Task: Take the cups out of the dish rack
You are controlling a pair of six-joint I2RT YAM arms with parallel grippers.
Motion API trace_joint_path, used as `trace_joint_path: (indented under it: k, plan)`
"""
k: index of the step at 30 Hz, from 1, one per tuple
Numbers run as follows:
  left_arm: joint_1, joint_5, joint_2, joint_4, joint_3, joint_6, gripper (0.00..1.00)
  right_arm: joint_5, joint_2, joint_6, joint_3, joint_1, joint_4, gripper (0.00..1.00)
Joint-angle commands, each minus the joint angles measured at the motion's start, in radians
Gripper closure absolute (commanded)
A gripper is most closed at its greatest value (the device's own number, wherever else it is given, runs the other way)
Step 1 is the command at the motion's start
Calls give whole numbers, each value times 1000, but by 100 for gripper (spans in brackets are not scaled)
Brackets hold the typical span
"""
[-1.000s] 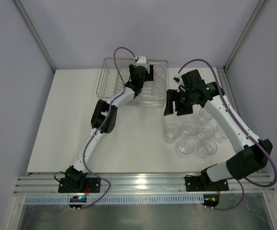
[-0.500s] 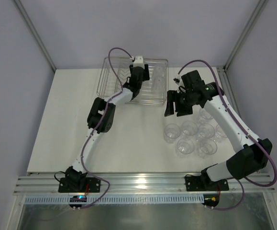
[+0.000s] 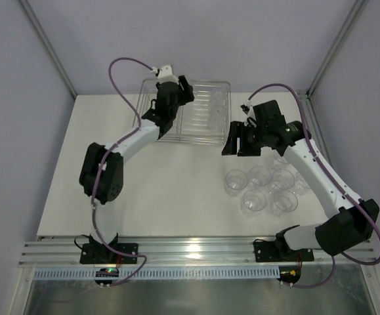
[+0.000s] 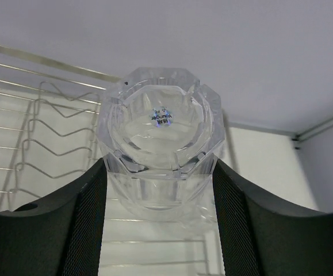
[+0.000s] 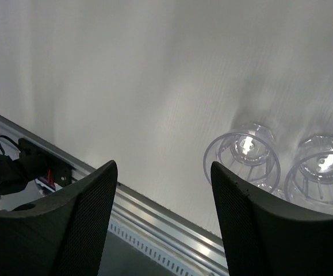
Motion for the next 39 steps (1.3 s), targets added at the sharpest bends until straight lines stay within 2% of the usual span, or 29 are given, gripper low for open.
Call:
trace_joint_path:
  k: [1,2,3,4,5,7,8,9,12,16,19,30,33,36,37,39]
  plan:
    - [9,102,-229,57,-137,-233,100,-111,-69,71,-54,-9,207,31]
    - [13,140,-307,72,-236,-279,100,-176,-77,89,-96,-12,249,31]
    - [16,197,-335,83,-274,-389,100,-210,-98,135,-118,-15,289,31]
    - [18,254,-368,86,-317,-432,100,-247,-106,158,-143,-15,385,31]
    - [19,389,-391,90,-350,-478,100,-286,-115,187,-192,-17,436,31]
    - [19,535,-446,129,-464,-625,100,-365,-134,263,-233,-17,560,31]
    - [18,568,-457,168,-510,-681,100,-381,-137,283,-267,-17,591,31]
    - [16,593,-480,279,-618,-795,100,-408,-144,318,-284,-17,620,31]
    - [-4,612,-524,392,-783,-896,100,-456,-151,358,-339,-17,714,31]
    - [-37,589,-586,408,-901,-959,100,-476,-170,407,-391,-17,800,31]
    - [-56,584,-606,468,-969,-1011,100,-465,-171,402,-417,-17,792,31]
    - [-186,533,-538,656,-1046,-1187,100,-403,-161,320,-439,0,708,31]
    - [-235,515,-529,653,-1041,-1200,100,-389,-161,312,-442,2,703,33]
    - [-278,503,-520,656,-1038,-1216,100,-383,-158,298,-447,2,703,48]
    - [-290,500,-518,664,-1037,-1223,100,-383,-158,295,-450,0,702,64]
    - [-298,492,-515,673,-1040,-1232,100,-376,-160,295,-454,2,705,78]
